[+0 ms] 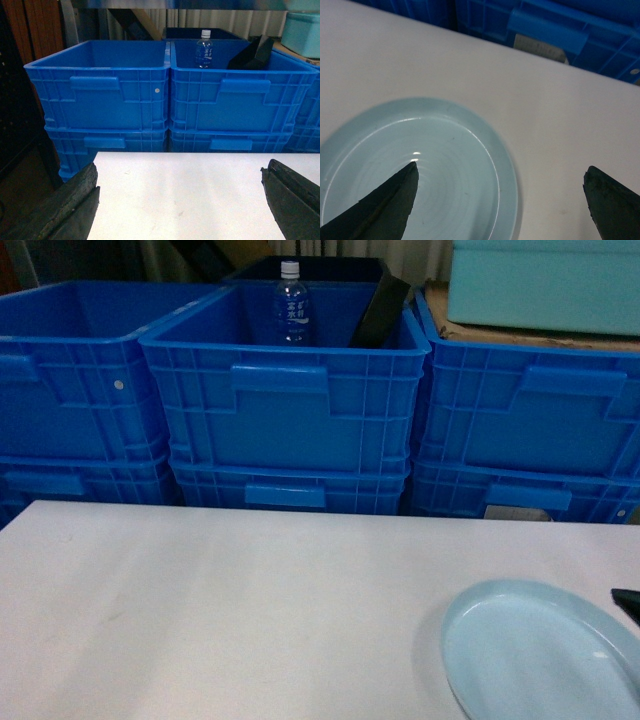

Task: Place blue tray on left shelf second layer neatly

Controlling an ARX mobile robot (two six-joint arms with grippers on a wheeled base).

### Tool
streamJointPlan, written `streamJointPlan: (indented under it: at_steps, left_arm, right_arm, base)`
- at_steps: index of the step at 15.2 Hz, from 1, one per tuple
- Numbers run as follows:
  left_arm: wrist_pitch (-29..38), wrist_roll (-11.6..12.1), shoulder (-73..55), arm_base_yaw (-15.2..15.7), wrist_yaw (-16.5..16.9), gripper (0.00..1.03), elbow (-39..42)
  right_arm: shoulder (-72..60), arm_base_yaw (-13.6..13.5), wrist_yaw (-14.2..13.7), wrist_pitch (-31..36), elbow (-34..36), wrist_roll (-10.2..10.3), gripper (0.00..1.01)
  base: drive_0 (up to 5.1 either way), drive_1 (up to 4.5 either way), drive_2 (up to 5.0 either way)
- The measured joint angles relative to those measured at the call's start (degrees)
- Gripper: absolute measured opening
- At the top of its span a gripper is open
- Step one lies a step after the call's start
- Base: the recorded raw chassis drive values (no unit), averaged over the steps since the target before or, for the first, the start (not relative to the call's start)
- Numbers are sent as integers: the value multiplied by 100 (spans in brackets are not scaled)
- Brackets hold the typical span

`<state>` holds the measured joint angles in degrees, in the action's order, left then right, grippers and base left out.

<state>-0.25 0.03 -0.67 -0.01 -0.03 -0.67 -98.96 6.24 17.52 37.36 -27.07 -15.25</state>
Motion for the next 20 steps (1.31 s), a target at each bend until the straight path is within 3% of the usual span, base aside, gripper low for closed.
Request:
streamJointPlan:
  at_steps: [2,5,8,9,11,20]
  left_arm:
    - [-2,-2,0,0,0,98,0]
    - [0,0,0,0,0,98,0]
    - [-2,0,0,0,0,98,0]
    - [-2,0,0,0,0,98,0]
    - [-2,0,0,0,2,98,0]
    - [0,0,0,0,-2,98,0]
  right_arm:
    - [-632,-101,-85,120,-247,-26,98]
    - [-1272,-92,-146,258,-407,103,98]
    - [-1740,118,-94,413,-413,411,98]
    - [-1878,258,-101,538,-402,612,98]
    - [-1996,260,-105,664,-391,804,98]
    - [-2072,267,-79,636,-354,1071,98]
  base:
    - [0,0,0]
    - [0,0,0]
    - [0,0,0]
    - [0,0,0]
    - [0,0,0]
    - [0,0,0]
